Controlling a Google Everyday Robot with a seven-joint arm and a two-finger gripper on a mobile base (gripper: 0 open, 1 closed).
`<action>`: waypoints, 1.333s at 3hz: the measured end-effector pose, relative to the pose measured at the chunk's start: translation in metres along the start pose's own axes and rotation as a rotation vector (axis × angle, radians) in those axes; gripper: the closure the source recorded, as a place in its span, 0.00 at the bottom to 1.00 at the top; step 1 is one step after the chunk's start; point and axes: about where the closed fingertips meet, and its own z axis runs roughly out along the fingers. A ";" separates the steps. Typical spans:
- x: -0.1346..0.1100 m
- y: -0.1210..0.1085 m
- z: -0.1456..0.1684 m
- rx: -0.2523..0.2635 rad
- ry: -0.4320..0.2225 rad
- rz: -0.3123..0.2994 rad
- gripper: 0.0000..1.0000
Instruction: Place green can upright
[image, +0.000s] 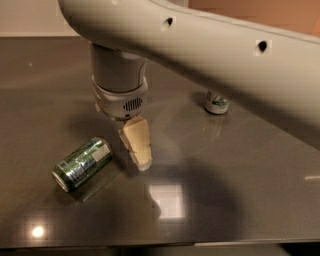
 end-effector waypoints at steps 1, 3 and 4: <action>-0.006 -0.006 0.010 -0.019 0.011 -0.015 0.00; -0.009 -0.021 0.028 -0.049 0.040 -0.037 0.00; -0.014 -0.029 0.030 -0.056 0.032 -0.042 0.00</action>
Offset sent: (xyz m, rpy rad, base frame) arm 0.0151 0.0211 -0.0264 -0.0828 0.0255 0.0336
